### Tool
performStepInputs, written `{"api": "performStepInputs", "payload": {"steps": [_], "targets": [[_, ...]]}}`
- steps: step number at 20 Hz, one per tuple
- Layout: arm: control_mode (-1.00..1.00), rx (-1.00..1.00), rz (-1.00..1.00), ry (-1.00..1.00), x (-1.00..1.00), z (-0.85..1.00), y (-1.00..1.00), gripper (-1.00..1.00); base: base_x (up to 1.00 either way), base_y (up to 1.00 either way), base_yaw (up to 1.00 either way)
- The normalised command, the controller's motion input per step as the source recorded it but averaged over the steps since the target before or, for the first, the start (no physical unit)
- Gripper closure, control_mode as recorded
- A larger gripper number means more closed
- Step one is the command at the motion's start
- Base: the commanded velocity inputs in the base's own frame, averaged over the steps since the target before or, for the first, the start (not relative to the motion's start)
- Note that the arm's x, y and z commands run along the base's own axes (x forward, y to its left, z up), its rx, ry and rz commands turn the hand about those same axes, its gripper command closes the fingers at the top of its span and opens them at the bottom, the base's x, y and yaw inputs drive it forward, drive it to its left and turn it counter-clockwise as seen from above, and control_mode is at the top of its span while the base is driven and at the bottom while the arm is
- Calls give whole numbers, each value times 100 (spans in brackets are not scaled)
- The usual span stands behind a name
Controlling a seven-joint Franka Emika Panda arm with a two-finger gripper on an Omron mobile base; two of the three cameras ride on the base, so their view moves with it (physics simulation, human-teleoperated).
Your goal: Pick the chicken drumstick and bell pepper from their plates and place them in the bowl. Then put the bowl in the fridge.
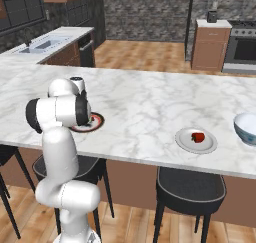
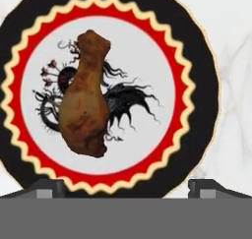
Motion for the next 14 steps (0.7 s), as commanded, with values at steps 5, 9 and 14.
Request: {"api": "performStepInputs", "payload": {"steps": [5,9,14], "targets": [[-100,0,5,0,25,-23,5,-100,0,0,0],[-100,-1,5,0,24,-19,4,-100,0,0,0],[-100,-2,3,0,24,-17,5,-100,0,0,0]]}}
